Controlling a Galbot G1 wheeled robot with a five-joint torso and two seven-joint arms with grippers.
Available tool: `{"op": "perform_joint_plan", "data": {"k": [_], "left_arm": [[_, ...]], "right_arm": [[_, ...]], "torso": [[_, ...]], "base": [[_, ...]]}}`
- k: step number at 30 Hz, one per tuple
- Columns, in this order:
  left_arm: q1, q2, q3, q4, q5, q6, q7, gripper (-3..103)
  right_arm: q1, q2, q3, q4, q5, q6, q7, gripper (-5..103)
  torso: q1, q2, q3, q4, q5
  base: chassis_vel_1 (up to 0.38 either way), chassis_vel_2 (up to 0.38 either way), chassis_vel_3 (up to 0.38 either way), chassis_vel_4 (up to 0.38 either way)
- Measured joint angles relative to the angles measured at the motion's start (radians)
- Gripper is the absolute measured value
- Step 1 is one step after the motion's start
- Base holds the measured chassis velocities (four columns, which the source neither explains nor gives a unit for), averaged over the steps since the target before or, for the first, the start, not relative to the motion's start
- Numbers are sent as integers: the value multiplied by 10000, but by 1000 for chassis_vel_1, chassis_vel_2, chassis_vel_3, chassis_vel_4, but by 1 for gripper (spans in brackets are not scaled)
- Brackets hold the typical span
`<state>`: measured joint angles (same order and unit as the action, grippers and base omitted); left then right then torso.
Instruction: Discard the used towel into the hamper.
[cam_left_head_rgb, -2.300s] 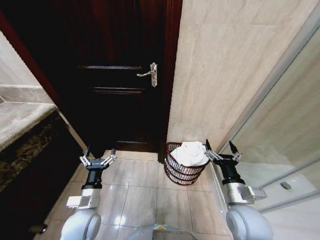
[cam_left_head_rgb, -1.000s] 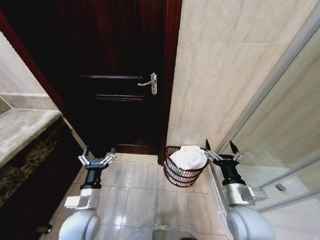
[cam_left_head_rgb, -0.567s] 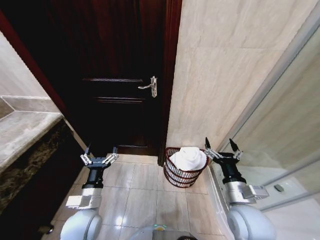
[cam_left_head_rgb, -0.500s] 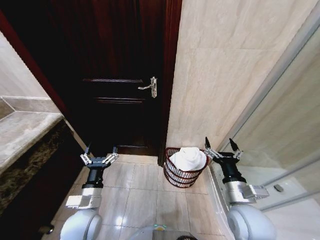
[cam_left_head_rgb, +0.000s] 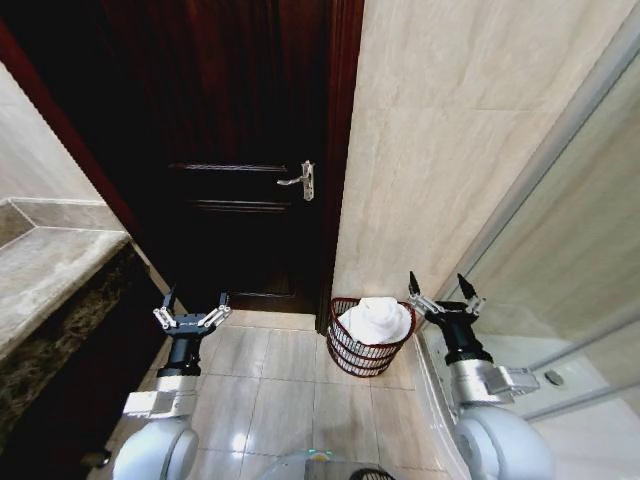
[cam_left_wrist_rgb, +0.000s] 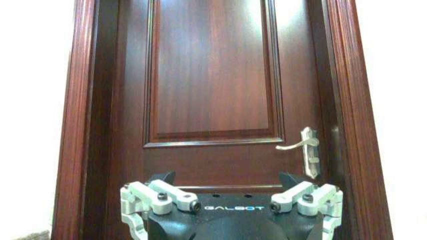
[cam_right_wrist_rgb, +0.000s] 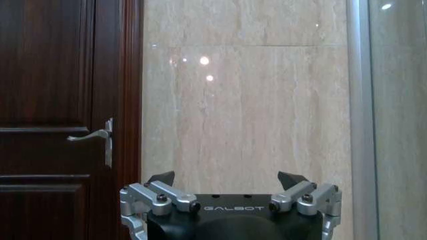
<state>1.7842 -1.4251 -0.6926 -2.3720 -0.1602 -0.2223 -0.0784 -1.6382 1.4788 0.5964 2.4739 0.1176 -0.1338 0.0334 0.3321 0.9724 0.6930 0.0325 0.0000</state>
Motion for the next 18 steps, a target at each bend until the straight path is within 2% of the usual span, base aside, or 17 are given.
{"op": "perform_joint_plan", "data": {"k": [18], "left_arm": [[-54, -41, 90, -6, 146, 29, 12, 100]], "right_arm": [[-18, -47, 6, 75, -6, -49, 7, 100]], "torso": [[373, 857, 482, 0, 0]], "base": [[0, 0, 0, 0]]}}
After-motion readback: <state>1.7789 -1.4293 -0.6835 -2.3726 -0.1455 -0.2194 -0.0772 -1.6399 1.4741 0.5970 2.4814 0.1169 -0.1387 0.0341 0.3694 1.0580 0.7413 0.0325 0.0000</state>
